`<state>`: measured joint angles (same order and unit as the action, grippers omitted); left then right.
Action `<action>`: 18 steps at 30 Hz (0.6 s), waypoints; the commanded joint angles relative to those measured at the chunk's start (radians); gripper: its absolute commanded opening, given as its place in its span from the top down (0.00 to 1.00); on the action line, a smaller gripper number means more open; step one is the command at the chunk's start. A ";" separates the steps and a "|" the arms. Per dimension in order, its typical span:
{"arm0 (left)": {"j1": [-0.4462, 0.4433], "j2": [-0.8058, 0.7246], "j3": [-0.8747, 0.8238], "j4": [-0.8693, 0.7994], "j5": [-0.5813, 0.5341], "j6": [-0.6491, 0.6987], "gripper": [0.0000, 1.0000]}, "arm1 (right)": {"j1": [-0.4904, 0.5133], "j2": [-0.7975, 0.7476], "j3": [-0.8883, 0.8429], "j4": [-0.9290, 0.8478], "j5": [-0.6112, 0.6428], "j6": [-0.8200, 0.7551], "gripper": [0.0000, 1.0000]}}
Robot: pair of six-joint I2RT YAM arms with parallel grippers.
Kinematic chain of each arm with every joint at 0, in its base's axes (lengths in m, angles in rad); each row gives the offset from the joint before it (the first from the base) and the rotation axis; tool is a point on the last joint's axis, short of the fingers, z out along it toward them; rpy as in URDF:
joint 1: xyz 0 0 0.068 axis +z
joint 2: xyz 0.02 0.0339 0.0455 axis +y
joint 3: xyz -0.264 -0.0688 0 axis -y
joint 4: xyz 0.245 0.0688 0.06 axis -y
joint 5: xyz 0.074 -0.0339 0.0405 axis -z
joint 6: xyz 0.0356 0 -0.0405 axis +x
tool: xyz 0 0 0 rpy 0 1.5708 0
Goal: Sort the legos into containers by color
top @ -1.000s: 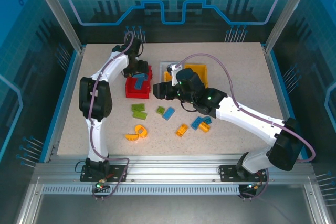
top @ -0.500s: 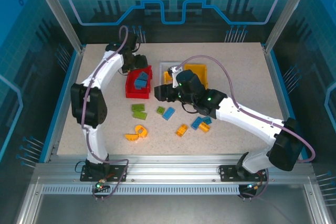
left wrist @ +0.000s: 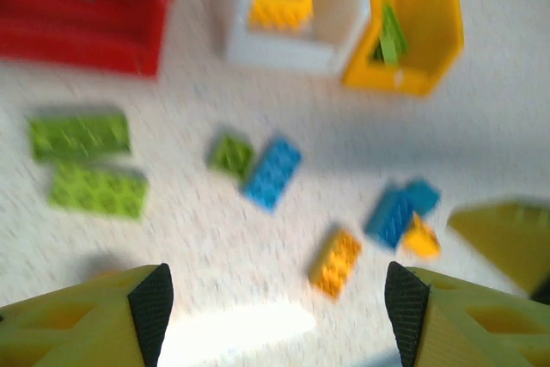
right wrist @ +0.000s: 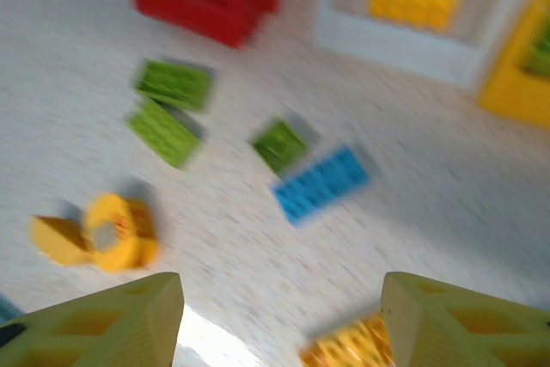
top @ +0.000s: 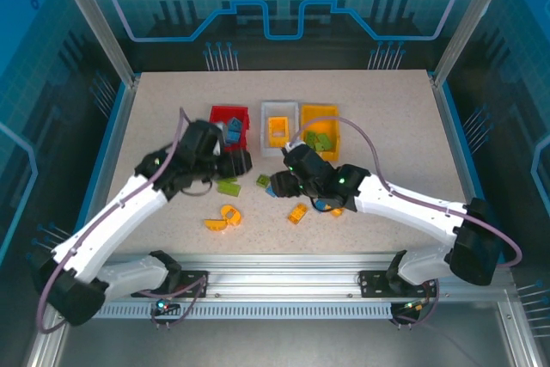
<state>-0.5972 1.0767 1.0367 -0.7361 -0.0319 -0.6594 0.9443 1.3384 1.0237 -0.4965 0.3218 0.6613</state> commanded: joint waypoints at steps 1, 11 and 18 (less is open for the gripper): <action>-0.143 -0.074 -0.147 0.096 -0.002 -0.194 0.30 | -0.025 -0.085 -0.073 -0.243 0.092 0.175 0.33; -0.461 -0.027 -0.292 0.301 -0.133 -0.350 0.32 | -0.113 -0.150 -0.312 -0.265 -0.026 0.321 0.25; -0.515 0.025 -0.263 0.342 -0.153 -0.347 0.32 | -0.204 0.035 -0.301 -0.195 -0.109 0.138 0.24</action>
<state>-1.0969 1.0931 0.7425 -0.4328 -0.1455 -0.9936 0.7601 1.3151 0.7124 -0.7124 0.2565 0.8810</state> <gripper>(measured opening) 0.682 0.756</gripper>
